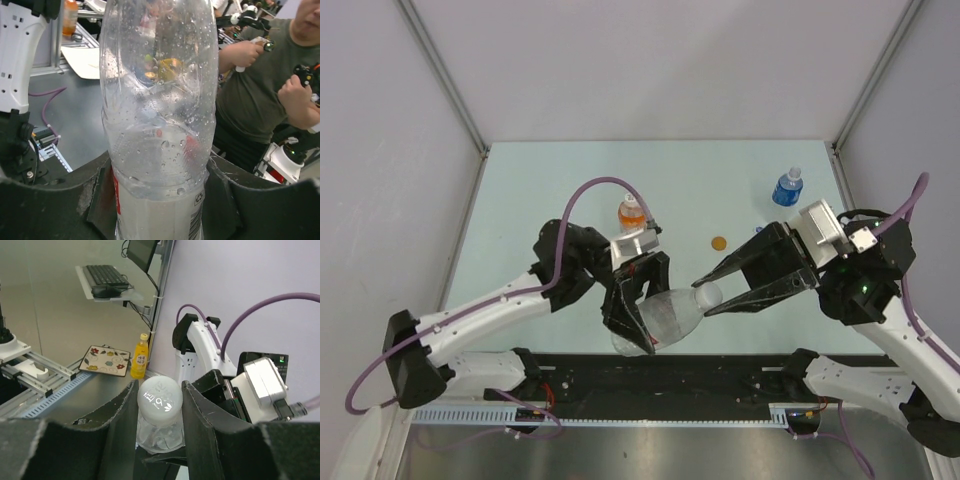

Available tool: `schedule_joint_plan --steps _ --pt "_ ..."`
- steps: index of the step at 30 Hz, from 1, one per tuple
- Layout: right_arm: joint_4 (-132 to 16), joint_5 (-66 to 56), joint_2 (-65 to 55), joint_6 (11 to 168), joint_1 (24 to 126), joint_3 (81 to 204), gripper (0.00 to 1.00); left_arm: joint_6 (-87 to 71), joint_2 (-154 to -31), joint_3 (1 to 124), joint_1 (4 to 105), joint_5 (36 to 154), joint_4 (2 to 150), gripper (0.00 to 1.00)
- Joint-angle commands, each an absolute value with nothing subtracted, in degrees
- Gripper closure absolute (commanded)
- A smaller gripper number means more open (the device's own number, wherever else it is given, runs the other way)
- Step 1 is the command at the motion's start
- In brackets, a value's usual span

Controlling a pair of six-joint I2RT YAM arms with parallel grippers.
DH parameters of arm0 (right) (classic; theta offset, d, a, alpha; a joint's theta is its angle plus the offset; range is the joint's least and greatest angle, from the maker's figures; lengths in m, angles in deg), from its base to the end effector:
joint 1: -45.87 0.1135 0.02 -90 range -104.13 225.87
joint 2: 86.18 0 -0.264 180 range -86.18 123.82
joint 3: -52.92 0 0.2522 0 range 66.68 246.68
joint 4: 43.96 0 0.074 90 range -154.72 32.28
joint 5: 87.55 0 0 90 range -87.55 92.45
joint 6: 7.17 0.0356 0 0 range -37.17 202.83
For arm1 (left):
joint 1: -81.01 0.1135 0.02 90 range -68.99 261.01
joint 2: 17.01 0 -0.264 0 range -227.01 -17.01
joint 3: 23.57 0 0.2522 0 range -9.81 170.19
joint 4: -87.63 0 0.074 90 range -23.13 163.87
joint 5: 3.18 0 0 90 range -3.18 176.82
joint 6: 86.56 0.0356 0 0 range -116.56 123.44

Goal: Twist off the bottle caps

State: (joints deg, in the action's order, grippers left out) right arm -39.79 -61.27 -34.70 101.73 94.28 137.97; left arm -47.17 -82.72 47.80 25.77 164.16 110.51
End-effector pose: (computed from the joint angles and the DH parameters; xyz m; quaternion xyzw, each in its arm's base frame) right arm 0.0669 0.1234 0.5144 -0.5535 0.2410 0.6161 0.5059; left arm 0.1050 -0.2122 0.4181 0.5528 0.3769 -0.7279 0.1499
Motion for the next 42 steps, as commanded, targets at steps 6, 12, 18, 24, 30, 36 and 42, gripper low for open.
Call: schedule_joint_plan --steps 6,12,18,24,30,36,42 --pt "-49.63 -77.70 -33.71 99.01 95.36 136.65 1.00 -86.60 -95.39 54.26 26.70 157.49 172.69 1.00" --pt "-51.30 -76.74 -35.20 98.12 94.48 136.65 1.00 -86.83 -96.64 54.62 27.31 158.54 172.66 1.00" --pt "-47.18 -76.74 -36.00 101.98 92.38 136.65 1.00 -87.35 -96.81 54.36 28.72 160.12 171.69 1.00" --pt "-40.15 -77.44 -37.40 109.46 88.42 136.65 1.00 -88.32 -96.29 51.81 31.79 160.91 172.66 1.00" --pt "-36.63 -77.70 -38.10 113.76 85.69 136.73 1.00 -88.15 -94.79 49.17 34.08 161.00 172.66 1.00" --pt "-35.83 -74.12 -38.90 114.12 82.79 136.73 1.00 -88.32 -94.61 48.03 35.48 161.00 172.57 1.00" --pt "-37.67 -67.17 -39.60 113.16 79.81 137.52 1.00 -88.32 -93.82 46.18 37.06 160.74 172.39 1.00"
